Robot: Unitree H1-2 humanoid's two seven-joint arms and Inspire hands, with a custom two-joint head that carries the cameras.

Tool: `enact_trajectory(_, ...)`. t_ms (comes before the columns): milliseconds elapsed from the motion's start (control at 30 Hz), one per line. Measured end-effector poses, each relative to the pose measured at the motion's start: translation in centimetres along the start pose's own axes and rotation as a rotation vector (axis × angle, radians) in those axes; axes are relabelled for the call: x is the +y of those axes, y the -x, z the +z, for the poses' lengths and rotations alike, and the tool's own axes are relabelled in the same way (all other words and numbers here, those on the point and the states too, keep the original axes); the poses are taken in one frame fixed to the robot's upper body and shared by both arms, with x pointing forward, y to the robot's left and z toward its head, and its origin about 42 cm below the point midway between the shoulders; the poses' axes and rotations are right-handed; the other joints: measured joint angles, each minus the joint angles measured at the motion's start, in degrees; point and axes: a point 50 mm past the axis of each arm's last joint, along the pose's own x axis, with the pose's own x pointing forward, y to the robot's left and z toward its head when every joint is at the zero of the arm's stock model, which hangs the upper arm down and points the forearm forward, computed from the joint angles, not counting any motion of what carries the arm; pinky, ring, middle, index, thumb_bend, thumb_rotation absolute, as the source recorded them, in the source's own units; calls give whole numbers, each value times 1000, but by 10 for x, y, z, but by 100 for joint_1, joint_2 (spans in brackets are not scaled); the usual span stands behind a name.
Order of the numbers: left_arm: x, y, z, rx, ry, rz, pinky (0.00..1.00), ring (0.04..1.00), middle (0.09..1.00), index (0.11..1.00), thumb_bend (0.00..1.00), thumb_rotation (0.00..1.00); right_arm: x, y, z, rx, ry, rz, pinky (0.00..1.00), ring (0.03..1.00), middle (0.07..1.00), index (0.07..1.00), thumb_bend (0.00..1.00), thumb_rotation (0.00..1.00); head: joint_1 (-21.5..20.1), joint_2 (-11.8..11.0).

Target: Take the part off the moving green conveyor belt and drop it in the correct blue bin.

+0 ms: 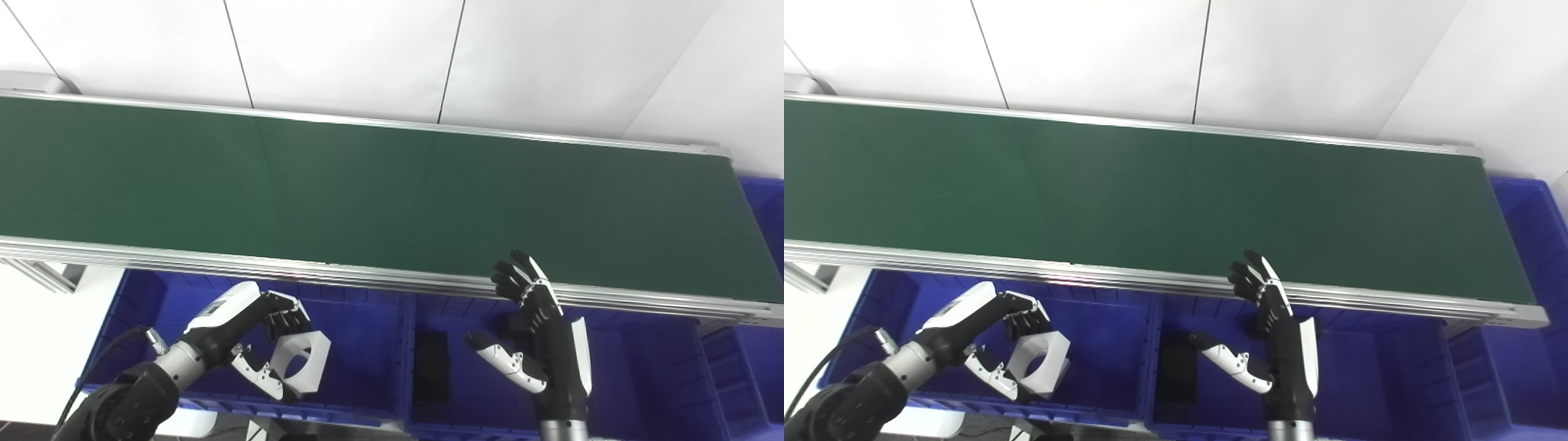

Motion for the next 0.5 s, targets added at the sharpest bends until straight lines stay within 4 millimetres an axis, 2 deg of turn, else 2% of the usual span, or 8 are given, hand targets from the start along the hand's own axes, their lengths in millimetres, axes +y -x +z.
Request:
enact_trajectory(33, -2, -2, -2, 15, 3, 8, 581, 646, 661, 672, 596, 0, 1, 0, 0, 0, 5, 1, 747, 778, 809, 884, 782, 424, -1, 0)
enact_trajectory(67, -4, -2, -4, 27, 2, 8, 632, 721, 754, 742, 638, 33, 2, 1, 1, 0, 9, 2, 745, 776, 808, 882, 781, 422, -97, -35)
enact_trajectory(100, -5, -3, -6, 37, 4, 5, 680, 787, 837, 812, 681, 118, 3, 1, 1, 0, 12, 2, 743, 774, 808, 881, 777, 422, -97, -36)
enact_trajectory(200, -4, -2, -11, 62, 11, 6, 724, 892, 974, 938, 795, 335, 6, 3, 1, 4, 32, 7, 743, 772, 811, 877, 777, 406, -220, -88)
enact_trajectory(233, -3, -1, -12, 67, 14, 10, 732, 925, 990, 973, 845, 398, 7, 4, 1, 6, 37, 8, 733, 768, 812, 876, 779, 400, -299, -123)
enact_trajectory(300, -1, 0, -14, 67, 38, 18, 741, 950, 998, 995, 888, 446, 8, 6, 1, 8, 52, 13, 726, 766, 813, 876, 779, 396, -361, -150)
enact_trajectory(400, 2, 2, -19, 47, 118, 38, 829, 994, 1000, 1000, 956, 469, 9, 6, 1, 9, 53, 13, 724, 766, 816, 874, 789, 373, -467, -176)
enact_trajectory(500, 3, 5, -21, 18, 194, 55, 859, 1000, 1000, 1000, 975, 482, 10, 7, 2, 7, 70, 11, 720, 761, 810, 868, 797, 376, -678, -238)
